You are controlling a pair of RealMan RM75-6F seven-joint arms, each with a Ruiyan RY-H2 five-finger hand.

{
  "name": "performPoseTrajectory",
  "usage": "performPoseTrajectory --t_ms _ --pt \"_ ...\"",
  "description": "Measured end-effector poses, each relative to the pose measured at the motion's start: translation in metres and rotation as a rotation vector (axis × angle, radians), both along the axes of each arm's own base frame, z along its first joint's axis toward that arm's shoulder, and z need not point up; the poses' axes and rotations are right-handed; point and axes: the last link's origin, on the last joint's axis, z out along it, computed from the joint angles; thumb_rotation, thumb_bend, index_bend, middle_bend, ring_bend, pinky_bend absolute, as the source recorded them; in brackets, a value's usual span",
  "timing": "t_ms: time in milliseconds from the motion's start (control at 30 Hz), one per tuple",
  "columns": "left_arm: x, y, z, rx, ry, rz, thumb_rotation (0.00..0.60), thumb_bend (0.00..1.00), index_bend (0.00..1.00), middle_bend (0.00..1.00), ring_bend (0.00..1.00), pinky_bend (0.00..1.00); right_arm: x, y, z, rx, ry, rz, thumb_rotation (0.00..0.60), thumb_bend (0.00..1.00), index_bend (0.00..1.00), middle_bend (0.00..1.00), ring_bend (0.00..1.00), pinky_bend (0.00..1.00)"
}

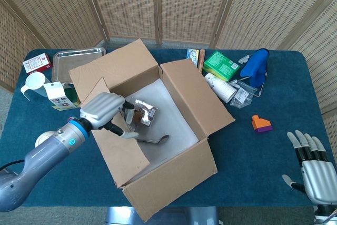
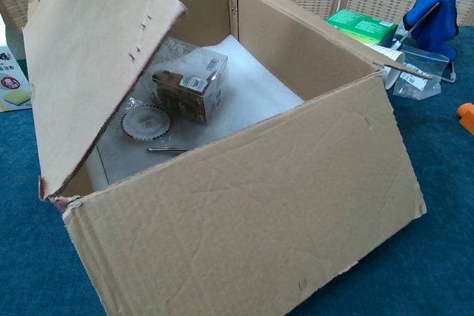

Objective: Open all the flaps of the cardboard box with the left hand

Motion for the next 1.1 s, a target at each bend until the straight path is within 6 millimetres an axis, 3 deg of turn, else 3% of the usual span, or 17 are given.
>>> performPoseTrajectory --t_ms 400,1100 --pt "-0.007 -0.015 0.032 0.012 -0.04 -0.011 0.382 0.0 0.61 0.58 0.42 0.35 0.002 0.001 -0.002 0.0 0.008 0.005 0.6 0.0 0.0 0.0 0.0 0.0" --pt "-0.013 -0.032 0.047 -0.021 -0.047 -0.021 0.384 0.0 0.61 0.58 0.42 0.38 0.003 0.001 -0.001 -0.004 0.002 0.009 0.6 0.0 0.0 0.0 0.0 0.0"
